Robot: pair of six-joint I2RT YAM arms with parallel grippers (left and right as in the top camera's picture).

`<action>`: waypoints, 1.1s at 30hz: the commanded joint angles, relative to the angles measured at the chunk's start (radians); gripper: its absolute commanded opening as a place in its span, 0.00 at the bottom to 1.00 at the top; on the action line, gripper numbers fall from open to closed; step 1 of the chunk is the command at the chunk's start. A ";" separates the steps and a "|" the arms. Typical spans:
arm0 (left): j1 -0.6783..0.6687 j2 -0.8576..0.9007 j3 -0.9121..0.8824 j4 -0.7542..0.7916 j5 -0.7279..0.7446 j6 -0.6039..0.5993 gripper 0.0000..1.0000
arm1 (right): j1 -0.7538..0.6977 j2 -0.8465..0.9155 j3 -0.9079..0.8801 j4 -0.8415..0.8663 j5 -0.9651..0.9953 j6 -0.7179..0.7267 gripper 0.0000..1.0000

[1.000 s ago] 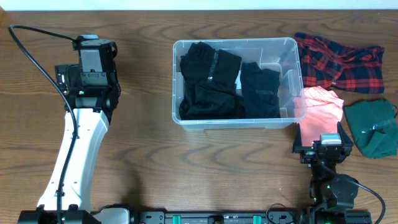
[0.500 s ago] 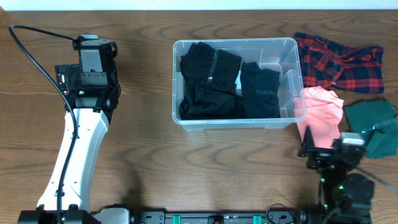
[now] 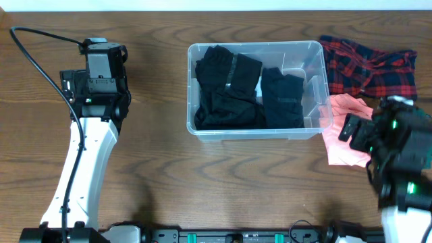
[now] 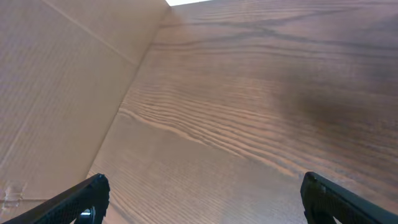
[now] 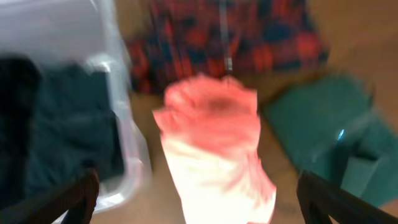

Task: Pack container
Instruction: 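Move the right gripper to the pink garment and grasp it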

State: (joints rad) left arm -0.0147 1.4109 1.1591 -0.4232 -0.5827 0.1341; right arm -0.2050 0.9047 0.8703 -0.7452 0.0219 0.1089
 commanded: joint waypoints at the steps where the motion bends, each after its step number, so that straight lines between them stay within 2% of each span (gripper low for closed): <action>1: 0.003 0.007 0.018 -0.003 -0.009 -0.001 0.98 | -0.090 0.134 0.062 -0.045 -0.124 -0.039 0.99; 5: 0.003 0.007 0.018 -0.003 -0.009 -0.001 0.98 | -0.175 0.271 0.085 -0.058 -0.179 -0.040 0.99; 12: 0.003 0.007 0.018 -0.003 -0.009 -0.001 0.98 | -0.225 0.370 0.084 -0.043 -0.105 -0.051 0.99; 17: 0.003 0.007 0.018 -0.003 -0.009 -0.001 0.98 | -0.261 0.447 0.083 -0.026 -0.109 -0.121 0.99; 25: 0.003 0.007 0.018 -0.003 -0.009 -0.001 0.98 | -0.274 0.644 0.083 0.056 -0.184 -0.221 0.99; 33: 0.003 0.007 0.018 -0.003 -0.009 -0.001 0.98 | -0.274 0.817 0.083 0.161 -0.192 -0.240 0.99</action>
State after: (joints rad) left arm -0.0147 1.4117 1.1591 -0.4232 -0.5831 0.1341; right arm -0.4740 1.6768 0.9360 -0.5972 -0.1486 -0.1024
